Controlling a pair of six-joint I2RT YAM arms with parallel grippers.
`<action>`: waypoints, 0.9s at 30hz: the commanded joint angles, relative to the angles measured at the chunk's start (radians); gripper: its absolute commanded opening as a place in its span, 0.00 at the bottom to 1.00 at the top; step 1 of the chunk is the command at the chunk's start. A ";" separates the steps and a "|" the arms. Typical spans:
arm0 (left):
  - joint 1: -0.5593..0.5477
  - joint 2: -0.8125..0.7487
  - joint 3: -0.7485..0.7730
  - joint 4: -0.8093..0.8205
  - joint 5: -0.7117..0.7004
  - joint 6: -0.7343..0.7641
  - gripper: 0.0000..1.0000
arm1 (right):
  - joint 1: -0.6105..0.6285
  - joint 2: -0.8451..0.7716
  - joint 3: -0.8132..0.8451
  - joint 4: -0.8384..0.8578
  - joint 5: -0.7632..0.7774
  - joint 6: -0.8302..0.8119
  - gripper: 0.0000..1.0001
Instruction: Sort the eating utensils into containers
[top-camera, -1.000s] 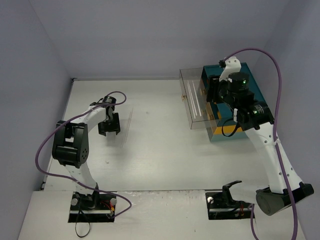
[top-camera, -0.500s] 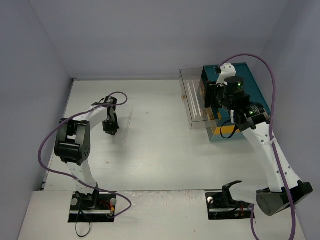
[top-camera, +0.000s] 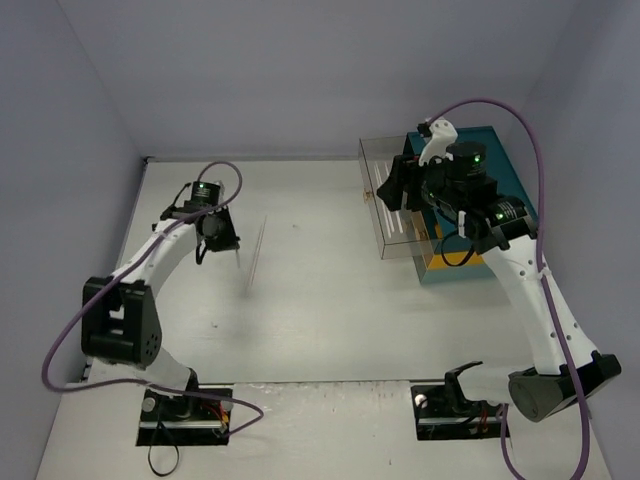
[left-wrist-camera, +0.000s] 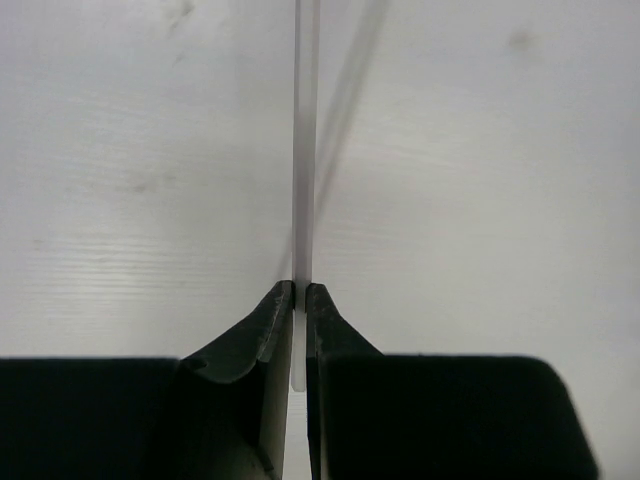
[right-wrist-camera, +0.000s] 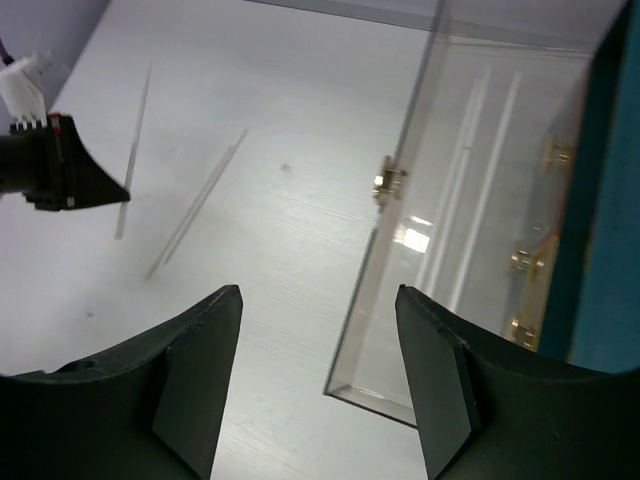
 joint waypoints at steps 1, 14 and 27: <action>-0.056 -0.211 0.025 0.195 0.173 -0.128 0.00 | 0.050 0.039 0.051 0.142 -0.164 0.118 0.61; -0.359 -0.347 -0.002 0.635 0.246 -0.333 0.00 | 0.226 0.171 0.102 0.315 -0.135 0.254 0.58; -0.472 -0.324 0.037 0.695 0.221 -0.342 0.00 | 0.241 0.193 0.050 0.371 -0.111 0.273 0.37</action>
